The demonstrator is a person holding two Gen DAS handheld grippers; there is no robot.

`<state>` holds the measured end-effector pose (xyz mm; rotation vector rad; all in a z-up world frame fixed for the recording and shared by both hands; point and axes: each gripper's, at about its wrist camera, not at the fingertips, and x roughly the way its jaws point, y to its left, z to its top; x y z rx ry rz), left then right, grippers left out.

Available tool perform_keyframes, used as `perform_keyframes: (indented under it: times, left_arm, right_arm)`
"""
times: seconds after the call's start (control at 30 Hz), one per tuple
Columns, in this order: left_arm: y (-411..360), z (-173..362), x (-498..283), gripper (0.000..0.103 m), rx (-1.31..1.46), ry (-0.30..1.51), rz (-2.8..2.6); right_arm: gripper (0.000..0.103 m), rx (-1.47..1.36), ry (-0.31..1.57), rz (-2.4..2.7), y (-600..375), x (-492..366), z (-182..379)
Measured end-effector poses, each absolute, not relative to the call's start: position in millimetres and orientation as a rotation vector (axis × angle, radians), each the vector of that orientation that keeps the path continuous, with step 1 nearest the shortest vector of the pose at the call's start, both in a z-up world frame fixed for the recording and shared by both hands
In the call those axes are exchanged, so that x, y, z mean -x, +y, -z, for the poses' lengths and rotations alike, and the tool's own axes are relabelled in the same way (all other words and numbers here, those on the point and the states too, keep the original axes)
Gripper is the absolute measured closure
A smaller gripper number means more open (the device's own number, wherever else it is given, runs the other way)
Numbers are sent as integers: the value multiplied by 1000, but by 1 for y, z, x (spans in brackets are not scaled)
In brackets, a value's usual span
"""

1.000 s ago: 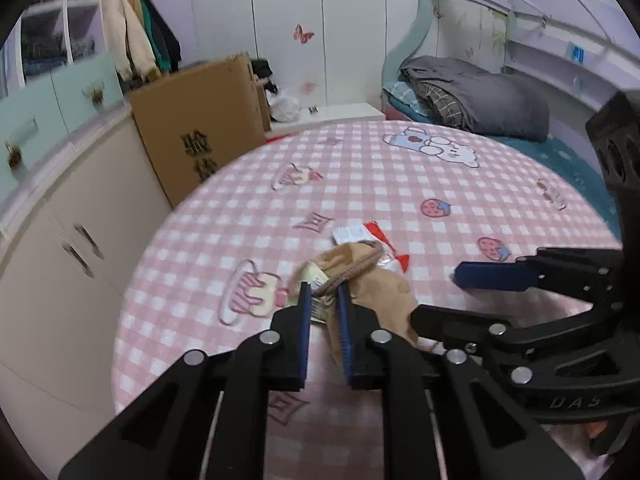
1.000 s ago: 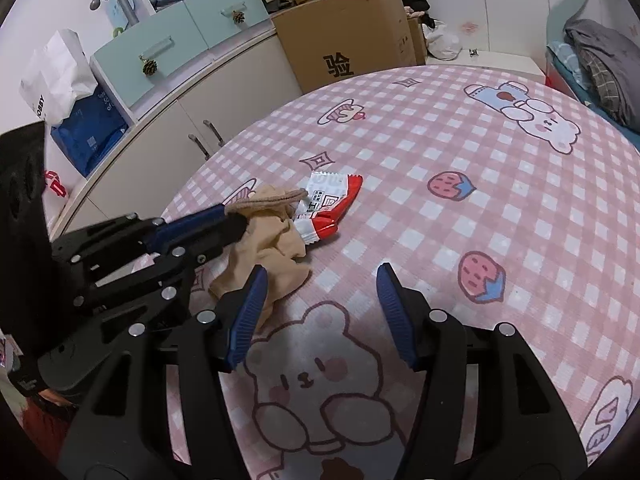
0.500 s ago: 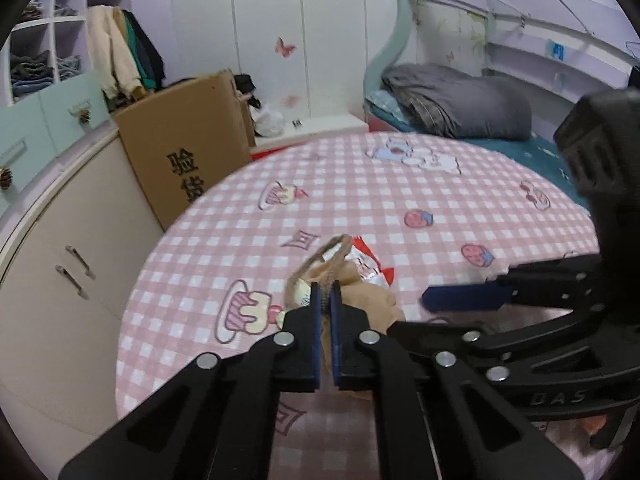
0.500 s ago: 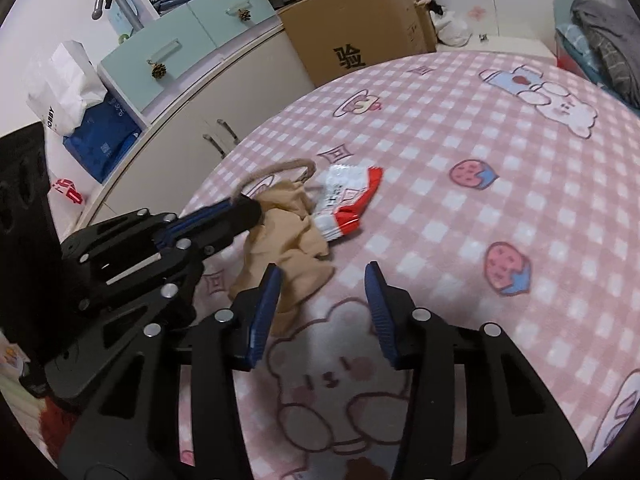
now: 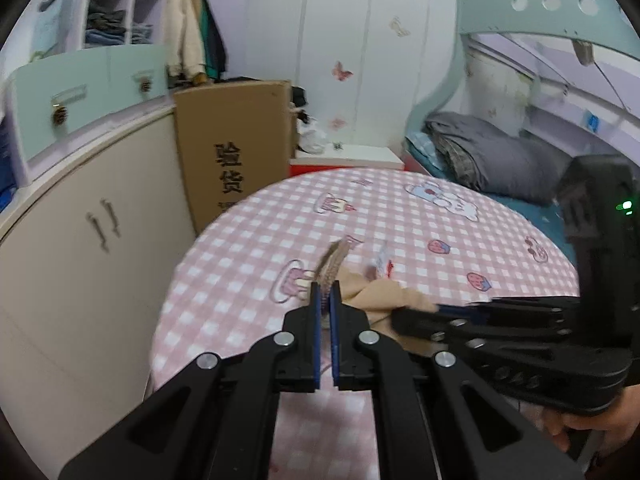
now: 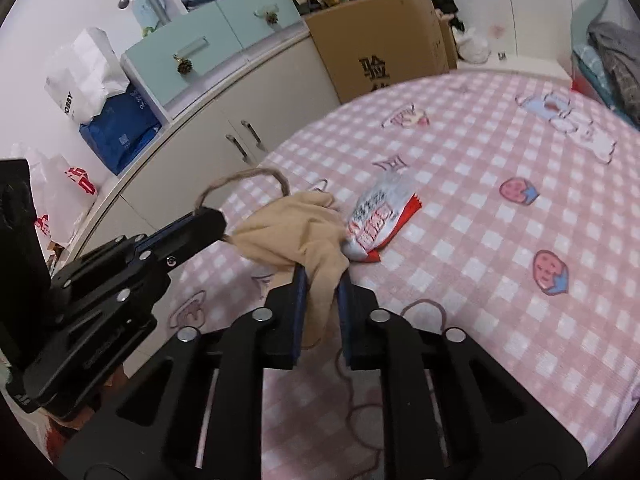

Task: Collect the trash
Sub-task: 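Grasp the beige stocking with the left tool while the right tool grasps it too, then carry the stocking to the wastebasket and open both tools to drop it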

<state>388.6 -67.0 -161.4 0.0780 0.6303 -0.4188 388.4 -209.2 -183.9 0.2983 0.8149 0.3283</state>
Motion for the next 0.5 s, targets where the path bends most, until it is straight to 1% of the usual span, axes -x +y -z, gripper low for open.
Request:
perform_keyframes:
  times: [0.1, 0.27, 0.5]
  left_arm:
    - [-44, 155, -379, 99, 3, 619, 398]
    - [-13, 144, -354, 99, 47, 584, 364]
    - [39, 129, -311, 99, 128, 536, 300]
  right_arm:
    - [96, -267, 780, -306, -207, -376, 172]
    - [96, -258, 733, -308, -196, -357, 153]
    - [97, -204, 648, -396, -143, -328, 113]
